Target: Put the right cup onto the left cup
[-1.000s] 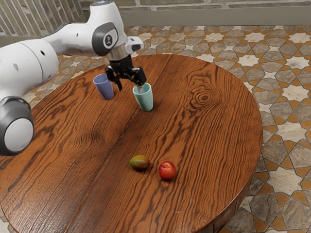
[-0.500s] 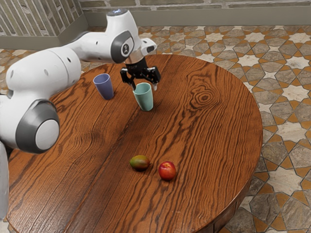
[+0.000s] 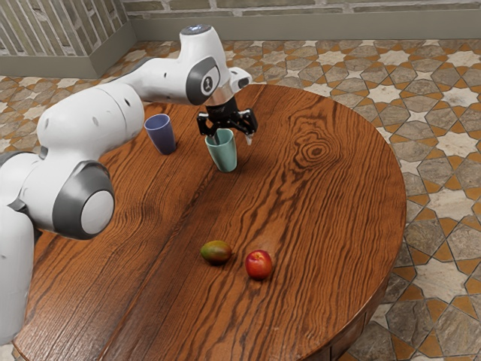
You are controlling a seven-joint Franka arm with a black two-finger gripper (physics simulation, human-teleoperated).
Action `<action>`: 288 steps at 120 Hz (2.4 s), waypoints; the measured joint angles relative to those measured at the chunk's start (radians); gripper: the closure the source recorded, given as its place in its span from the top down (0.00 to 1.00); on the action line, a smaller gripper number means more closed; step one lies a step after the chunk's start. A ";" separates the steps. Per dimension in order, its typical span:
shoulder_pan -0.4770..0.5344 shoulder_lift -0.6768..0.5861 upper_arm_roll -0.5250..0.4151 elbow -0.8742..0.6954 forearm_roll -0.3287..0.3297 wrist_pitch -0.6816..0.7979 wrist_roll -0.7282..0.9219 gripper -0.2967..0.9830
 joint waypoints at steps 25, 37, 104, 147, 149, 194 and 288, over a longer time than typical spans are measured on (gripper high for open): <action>-0.001 -0.004 -0.001 0.000 -0.001 -0.023 -0.019 0.43; -0.001 -0.009 0.003 0.000 -0.001 -0.044 -0.029 0.31; 0.036 0.010 0.024 -0.026 -0.016 -0.062 -0.076 0.17; 0.037 -0.027 0.035 -0.011 -0.011 -0.073 -0.092 0.16; 0.037 -0.029 0.036 -0.011 -0.010 -0.075 -0.093 0.16; 0.170 0.009 0.045 0.222 0.121 -0.204 -0.086 0.16; 0.283 0.288 0.044 0.697 0.150 -0.302 -0.030 0.16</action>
